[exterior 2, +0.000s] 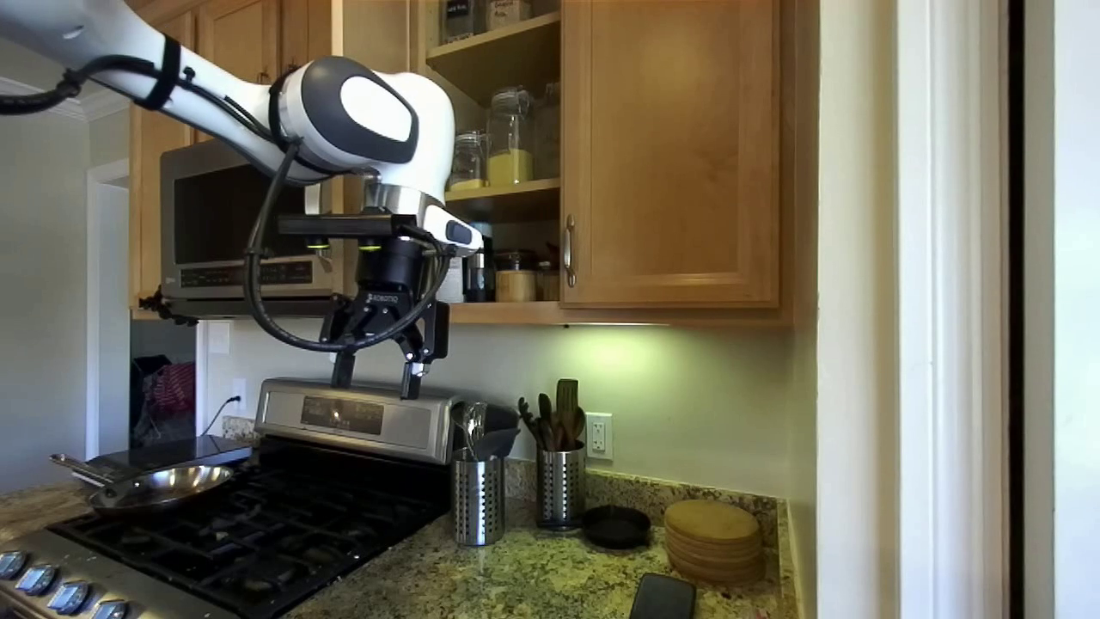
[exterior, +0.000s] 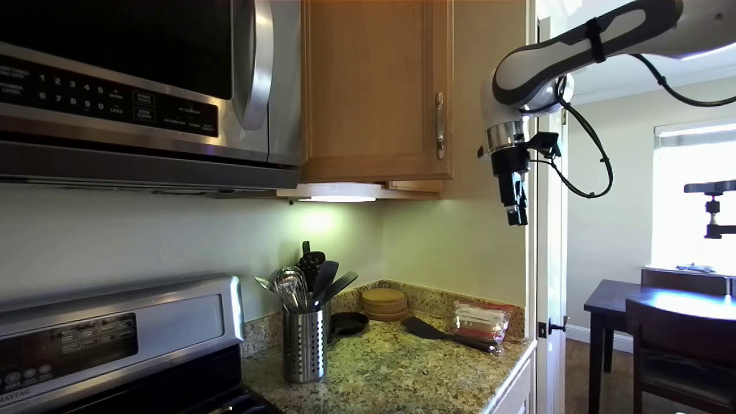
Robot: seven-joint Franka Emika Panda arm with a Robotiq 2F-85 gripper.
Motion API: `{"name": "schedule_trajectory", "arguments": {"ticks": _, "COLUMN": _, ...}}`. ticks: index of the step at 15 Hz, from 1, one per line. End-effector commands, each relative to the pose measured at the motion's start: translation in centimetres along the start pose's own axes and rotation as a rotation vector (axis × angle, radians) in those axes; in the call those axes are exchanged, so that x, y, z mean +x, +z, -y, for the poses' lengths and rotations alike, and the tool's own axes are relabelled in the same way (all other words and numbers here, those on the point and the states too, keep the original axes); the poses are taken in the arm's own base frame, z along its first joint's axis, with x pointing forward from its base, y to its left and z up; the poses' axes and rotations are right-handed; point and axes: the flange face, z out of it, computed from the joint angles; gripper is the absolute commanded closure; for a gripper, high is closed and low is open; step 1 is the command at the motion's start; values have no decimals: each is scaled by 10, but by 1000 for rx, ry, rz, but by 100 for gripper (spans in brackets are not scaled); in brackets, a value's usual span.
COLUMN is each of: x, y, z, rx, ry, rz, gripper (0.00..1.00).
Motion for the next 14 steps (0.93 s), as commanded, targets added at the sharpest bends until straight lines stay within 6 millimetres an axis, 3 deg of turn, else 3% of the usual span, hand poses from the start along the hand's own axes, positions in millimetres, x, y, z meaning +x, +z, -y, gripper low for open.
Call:
{"name": "schedule_trajectory", "arguments": {"ticks": 1, "x": -26, "y": 5, "z": 29, "rx": -31, "ry": 51, "rz": -42, "gripper": 0}}
{"name": "schedule_trajectory", "arguments": {"ticks": 6, "x": -51, "y": -4, "z": 57, "rx": 40, "ry": 43, "rz": -107, "gripper": 0}}
{"name": "schedule_trajectory", "arguments": {"ticks": 10, "x": -67, "y": -24, "z": 78, "rx": 76, "ry": 34, "rz": -212, "gripper": 0}}
{"name": "schedule_trajectory", "arguments": {"ticks": 14, "x": -69, "y": -47, "z": 100, "rx": 69, "ry": 46, "rz": -328, "gripper": 0}}
